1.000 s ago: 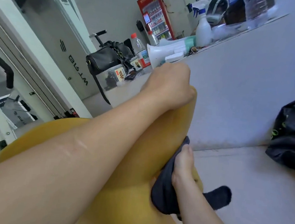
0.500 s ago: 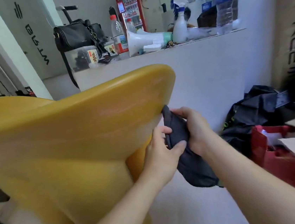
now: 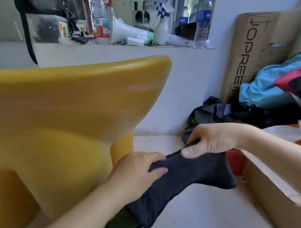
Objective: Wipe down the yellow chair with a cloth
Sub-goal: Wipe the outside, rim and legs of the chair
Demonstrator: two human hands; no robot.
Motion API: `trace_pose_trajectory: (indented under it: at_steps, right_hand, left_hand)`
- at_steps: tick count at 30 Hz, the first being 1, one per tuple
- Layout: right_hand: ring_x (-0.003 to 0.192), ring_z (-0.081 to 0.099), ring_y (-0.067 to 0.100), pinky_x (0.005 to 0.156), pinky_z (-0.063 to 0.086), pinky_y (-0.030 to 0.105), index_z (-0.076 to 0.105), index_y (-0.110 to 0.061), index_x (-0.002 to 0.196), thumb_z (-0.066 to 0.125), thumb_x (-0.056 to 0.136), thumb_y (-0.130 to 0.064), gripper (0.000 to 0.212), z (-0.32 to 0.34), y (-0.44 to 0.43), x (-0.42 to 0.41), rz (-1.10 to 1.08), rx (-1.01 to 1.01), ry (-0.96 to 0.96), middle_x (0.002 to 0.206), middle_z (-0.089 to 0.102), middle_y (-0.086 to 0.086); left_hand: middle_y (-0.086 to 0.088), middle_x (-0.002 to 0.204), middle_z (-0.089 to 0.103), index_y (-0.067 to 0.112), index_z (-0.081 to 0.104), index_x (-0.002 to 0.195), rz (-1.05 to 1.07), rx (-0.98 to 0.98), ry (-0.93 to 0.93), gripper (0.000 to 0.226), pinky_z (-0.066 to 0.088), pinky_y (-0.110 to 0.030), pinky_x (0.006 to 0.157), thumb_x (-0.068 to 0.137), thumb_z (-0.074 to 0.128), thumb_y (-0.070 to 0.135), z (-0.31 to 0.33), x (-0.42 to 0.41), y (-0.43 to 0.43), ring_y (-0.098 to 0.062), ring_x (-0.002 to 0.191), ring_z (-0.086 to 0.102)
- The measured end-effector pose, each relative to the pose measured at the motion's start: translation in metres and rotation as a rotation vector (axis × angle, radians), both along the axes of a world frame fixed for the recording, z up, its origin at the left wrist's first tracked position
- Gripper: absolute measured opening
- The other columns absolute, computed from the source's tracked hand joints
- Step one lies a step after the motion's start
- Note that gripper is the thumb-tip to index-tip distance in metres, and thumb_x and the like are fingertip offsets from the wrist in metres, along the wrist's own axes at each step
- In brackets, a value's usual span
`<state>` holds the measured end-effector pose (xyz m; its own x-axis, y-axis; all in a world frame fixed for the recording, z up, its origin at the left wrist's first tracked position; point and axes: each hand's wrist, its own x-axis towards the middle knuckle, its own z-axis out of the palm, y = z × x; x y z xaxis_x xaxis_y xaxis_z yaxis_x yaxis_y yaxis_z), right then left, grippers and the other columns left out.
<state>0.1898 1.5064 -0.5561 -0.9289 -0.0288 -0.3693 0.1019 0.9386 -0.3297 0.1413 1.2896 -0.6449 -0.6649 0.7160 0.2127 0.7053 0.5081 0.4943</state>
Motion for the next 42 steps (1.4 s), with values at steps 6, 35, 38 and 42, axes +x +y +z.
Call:
trace_pose_trajectory:
  at_steps: [6, 35, 38, 42]
  right_hand:
    - [0.072, 0.056, 0.015, 0.068, 0.046, 0.025, 0.071, -0.03, 0.091, 0.068, 0.088, -0.03, 0.004, 0.018, -0.045, 0.002, -0.075, -0.039, -0.17, 0.094, 0.068, 0.002]
    - [0.081, 0.058, 0.011, 0.071, 0.043, 0.025, 0.069, -0.018, 0.099, 0.066, 0.083, -0.027, 0.019, -0.137, 0.018, -0.003, -0.123, -1.018, 0.12, 0.092, 0.068, 0.004]
    - [0.065, 0.061, 0.013, 0.059, 0.05, 0.024, 0.069, -0.015, 0.083, 0.057, 0.088, -0.005, 0.016, -0.143, 0.027, -0.008, -0.242, -0.915, 0.259, 0.074, 0.068, 0.007]
    - [0.052, 0.054, 0.02, 0.045, 0.05, 0.025, 0.065, -0.005, 0.093, 0.046, 0.094, 0.003, 0.021, -0.146, 0.03, -0.019, -0.426, -1.077, 0.35, 0.063, 0.059, 0.017]
  left_hand:
    - [0.011, 0.098, 0.046, 0.035, 0.062, 0.098, 0.035, -0.161, 0.145, 0.017, 0.044, -0.035, 0.087, 0.09, 0.049, 0.043, -0.009, -0.011, -0.037, -0.014, 0.104, 0.041]
    - [-0.015, 0.074, 0.059, 0.007, 0.063, 0.084, 0.002, 0.771, -1.03, 0.006, 0.049, -0.032, 0.067, 0.081, 0.064, 0.013, 0.034, -0.015, 0.068, -0.024, 0.069, 0.057]
    - [-0.009, 0.083, 0.069, 0.018, 0.071, 0.089, 0.052, 0.566, -0.868, 0.024, 0.052, -0.027, 0.068, 0.076, 0.063, 0.0, 0.029, -0.009, 0.075, -0.019, 0.072, 0.062]
    - [0.007, 0.087, 0.056, 0.031, 0.064, 0.087, 0.265, -0.242, 0.079, 0.03, 0.038, -0.025, 0.066, 0.078, 0.05, 0.006, 0.01, -0.012, 0.073, -0.016, 0.073, 0.05]
